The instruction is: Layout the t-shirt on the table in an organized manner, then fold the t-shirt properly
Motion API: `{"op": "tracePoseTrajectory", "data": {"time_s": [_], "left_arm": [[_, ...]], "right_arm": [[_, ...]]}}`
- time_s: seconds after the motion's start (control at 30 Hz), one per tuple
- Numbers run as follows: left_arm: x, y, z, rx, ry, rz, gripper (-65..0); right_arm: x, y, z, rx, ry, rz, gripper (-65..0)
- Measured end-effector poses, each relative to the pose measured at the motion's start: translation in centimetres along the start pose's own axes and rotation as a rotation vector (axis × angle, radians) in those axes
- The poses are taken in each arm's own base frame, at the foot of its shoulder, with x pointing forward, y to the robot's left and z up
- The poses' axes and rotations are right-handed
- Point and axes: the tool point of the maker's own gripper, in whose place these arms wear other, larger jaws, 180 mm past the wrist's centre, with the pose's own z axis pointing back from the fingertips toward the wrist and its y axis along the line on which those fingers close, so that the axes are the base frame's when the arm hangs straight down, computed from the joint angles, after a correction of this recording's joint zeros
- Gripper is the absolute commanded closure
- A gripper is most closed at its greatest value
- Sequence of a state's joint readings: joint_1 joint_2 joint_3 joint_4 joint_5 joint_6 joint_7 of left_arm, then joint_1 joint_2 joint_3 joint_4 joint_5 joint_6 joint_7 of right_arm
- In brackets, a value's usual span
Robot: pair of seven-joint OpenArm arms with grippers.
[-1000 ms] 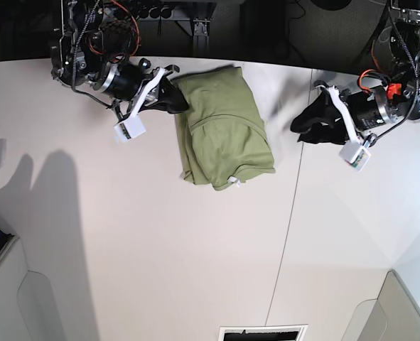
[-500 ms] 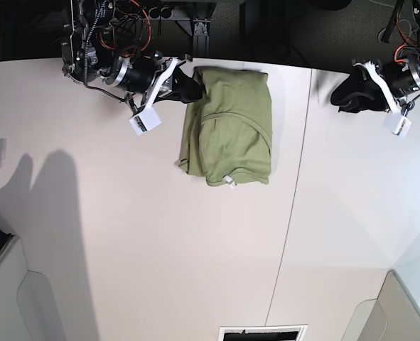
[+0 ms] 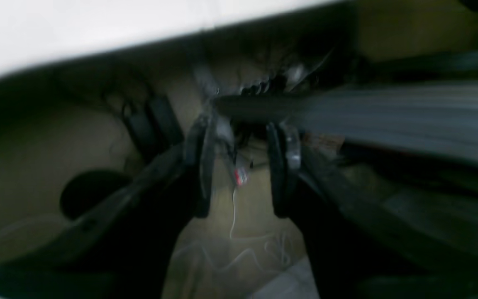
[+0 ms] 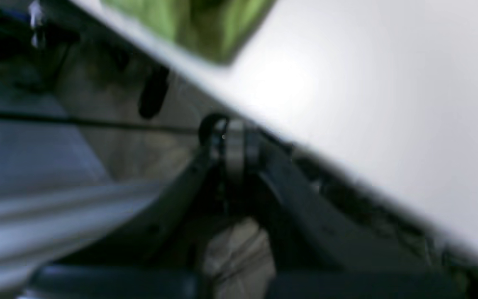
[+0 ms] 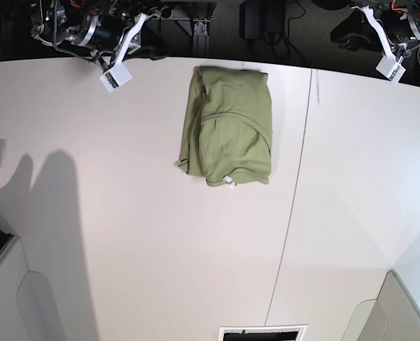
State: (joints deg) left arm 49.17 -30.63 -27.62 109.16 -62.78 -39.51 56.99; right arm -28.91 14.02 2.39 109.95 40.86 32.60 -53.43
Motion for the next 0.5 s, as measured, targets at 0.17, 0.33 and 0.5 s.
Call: {"op": "tracePoseTrajectory", "data": {"time_s": [0.17, 0.33, 0.5], "left_arm": [[-4.0, 0.6, 0.6, 0.063, 0.126, -0.009, -21.9], [-6.5, 2.2, 1.4, 0.155, 0.173, -0.048, -21.9], [-11.2, 2.9, -0.2, 0.172, 0.305, -0.097, -21.9]], "right_arm": [[-4.9, 0.3, 1.7, -0.005, 0.118, -0.024, 0.0], [-8.9, 0.6, 3.0, -0.021, 0.23, -0.038, 0.0], [-11.7, -1.5, 3.4, -0.093, 0.285, -0.037, 0.0]]}}
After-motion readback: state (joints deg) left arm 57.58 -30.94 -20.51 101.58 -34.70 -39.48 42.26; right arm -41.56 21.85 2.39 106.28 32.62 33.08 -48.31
